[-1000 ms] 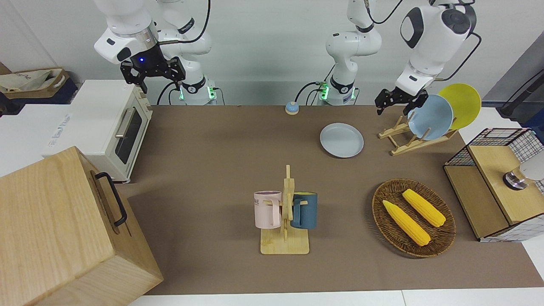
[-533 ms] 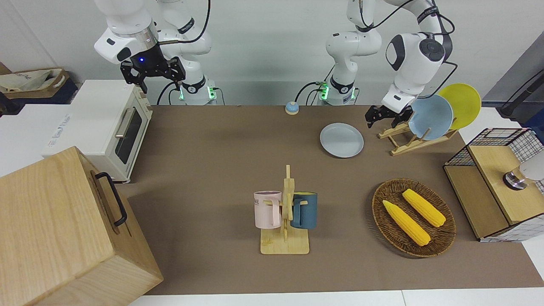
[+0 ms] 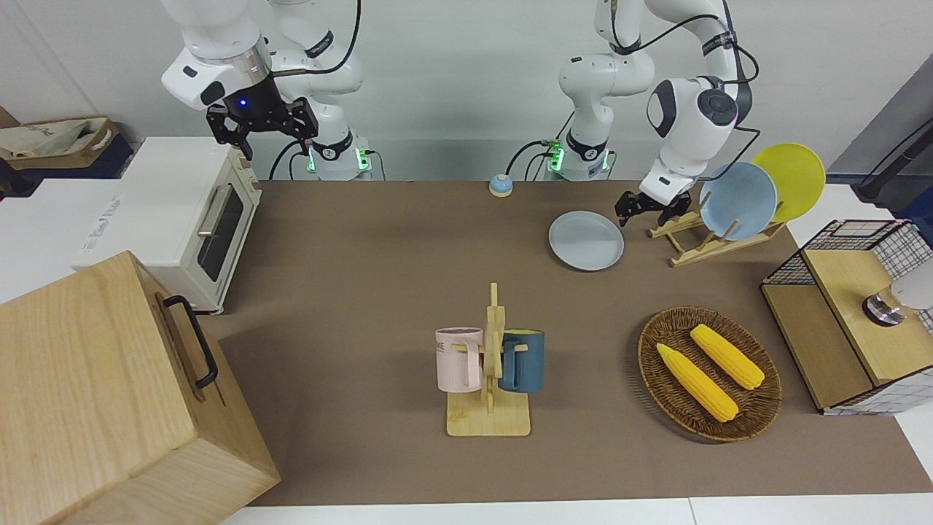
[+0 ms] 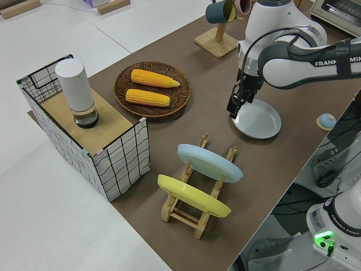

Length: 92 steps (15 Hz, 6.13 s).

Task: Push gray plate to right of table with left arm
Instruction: 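Move the left gripper down to the near edge of the gray plate, then push the gray plate with the left gripper across the table, away from the rack, then continue pushing the gray plate with the left gripper toward the toaster oven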

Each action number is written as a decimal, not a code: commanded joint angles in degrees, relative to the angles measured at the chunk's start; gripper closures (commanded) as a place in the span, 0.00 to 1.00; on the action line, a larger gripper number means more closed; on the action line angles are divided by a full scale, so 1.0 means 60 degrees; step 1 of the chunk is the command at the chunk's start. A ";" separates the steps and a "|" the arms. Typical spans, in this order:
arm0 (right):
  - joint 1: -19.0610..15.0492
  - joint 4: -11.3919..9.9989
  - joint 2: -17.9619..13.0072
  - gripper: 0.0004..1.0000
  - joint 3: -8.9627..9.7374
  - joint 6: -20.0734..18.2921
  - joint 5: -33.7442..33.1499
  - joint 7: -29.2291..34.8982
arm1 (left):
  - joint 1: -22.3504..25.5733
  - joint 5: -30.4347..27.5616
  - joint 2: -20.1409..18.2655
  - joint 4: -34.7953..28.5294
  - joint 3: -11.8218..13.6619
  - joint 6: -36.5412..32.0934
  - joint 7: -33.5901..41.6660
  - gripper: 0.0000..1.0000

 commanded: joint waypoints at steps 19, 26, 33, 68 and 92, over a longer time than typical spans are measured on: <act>-0.0178 0.0089 -0.0024 0.02 0.0153 -0.0149 0.0041 0.0110 | -0.0395 -0.0378 0.0432 -0.1939 0.0036 0.2822 -0.0069 0.02; -0.0192 0.0089 -0.0024 0.02 0.0153 -0.0149 0.0041 0.0110 | -0.0410 -0.0378 0.0374 -0.1924 0.0036 0.2807 -0.0083 0.92; -0.0192 0.0089 -0.0024 0.02 0.0153 -0.0149 0.0041 0.0125 | -0.0410 -0.0378 0.0403 -0.1881 0.0036 0.2807 -0.0098 1.00; -0.0178 0.0089 -0.0024 0.02 0.0153 -0.0149 0.0041 0.0125 | -0.5903 -0.1374 0.3815 0.1912 -0.0901 0.3481 -0.6776 1.00; -0.0178 0.0089 -0.0024 0.02 0.0153 -0.0149 0.0041 0.0111 | -0.7822 0.0472 0.6131 0.5488 -0.1209 0.3320 -1.1480 1.00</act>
